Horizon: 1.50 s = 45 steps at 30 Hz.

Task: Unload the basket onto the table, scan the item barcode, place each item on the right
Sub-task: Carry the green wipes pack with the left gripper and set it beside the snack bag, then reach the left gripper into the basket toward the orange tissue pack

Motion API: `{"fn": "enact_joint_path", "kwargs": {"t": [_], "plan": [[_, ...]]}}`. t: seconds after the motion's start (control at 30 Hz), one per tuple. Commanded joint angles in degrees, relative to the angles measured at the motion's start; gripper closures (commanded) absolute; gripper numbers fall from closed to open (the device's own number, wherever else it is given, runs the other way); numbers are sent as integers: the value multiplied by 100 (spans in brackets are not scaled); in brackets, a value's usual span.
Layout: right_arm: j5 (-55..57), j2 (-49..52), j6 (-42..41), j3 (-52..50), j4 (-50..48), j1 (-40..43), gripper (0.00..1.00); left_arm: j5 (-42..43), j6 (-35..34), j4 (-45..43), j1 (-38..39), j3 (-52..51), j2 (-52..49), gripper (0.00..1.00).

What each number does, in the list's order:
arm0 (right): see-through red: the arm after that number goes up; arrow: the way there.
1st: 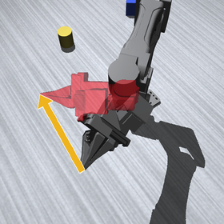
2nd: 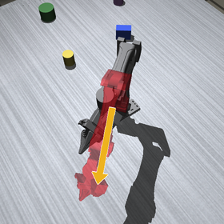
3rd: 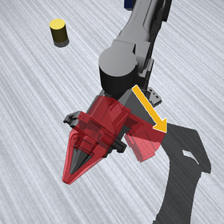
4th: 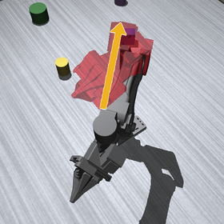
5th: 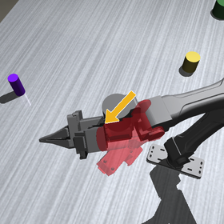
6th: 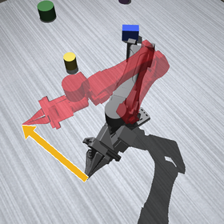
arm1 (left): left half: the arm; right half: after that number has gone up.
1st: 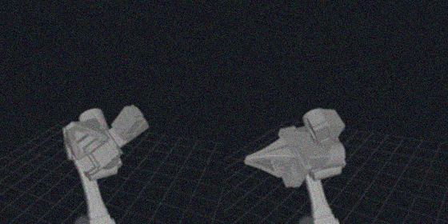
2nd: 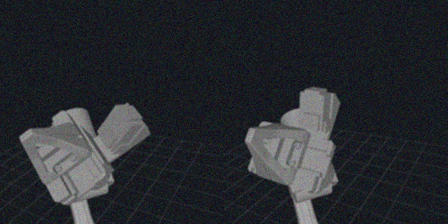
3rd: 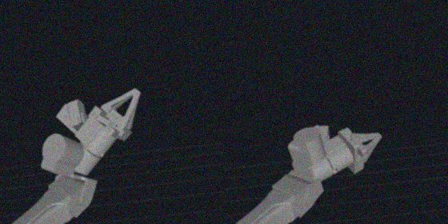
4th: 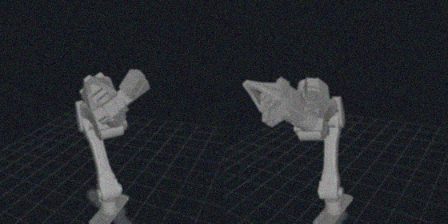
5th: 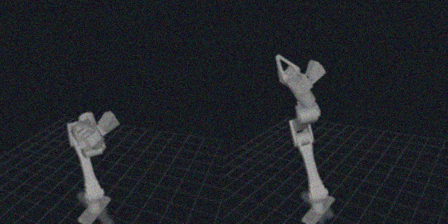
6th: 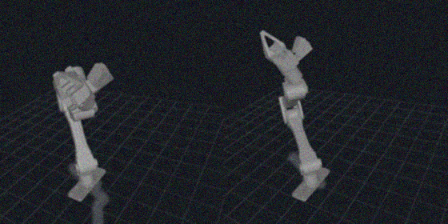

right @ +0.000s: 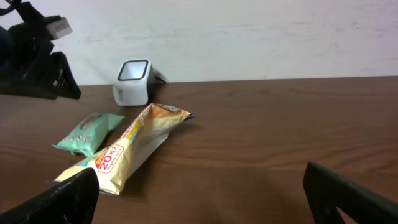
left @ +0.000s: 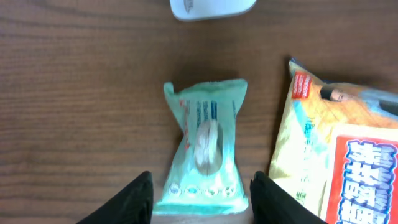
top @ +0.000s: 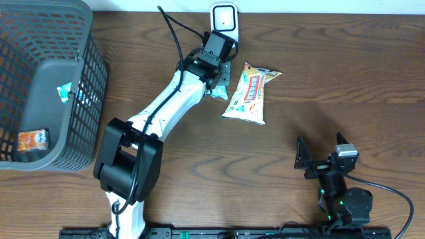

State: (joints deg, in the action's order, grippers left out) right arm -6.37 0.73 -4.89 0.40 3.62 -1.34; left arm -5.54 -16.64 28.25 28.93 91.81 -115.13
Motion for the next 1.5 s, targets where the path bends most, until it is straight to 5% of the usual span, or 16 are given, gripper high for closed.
{"fn": "enact_joint_path", "kwargs": {"t": [0.0, 0.17, 0.43, 0.57, 0.77, 1.17, 1.47], "plan": [[20, -24, 90, -9, 24, 50, 1, -120, 470, 227, -15, 15, 437, 50], [20, -24, 90, -9, 24, 50, 1, -492, 1635, 457, -186, 15, 1646, 27], [20, -24, 90, -9, 24, 50, 1, -1703, 1617, 586, -1821, 15, 2986, 13], [20, -24, 90, -9, 24, 50, 1, -1698, 455, 1281, -3794, 15, 3110, 12], [20, -24, 90, -9, 24, 50, 1, -433, -638, 1926, -5169, -52, 2815, 10], [20, -24, 90, -9, 24, 50, 1, -142, -942, 1755, -5501, -164, 1705, 2], [20, -24, 90, -9, 24, 50, 1, -1692, -1080, 2387, -5499, -203, 1108, 2]]}}
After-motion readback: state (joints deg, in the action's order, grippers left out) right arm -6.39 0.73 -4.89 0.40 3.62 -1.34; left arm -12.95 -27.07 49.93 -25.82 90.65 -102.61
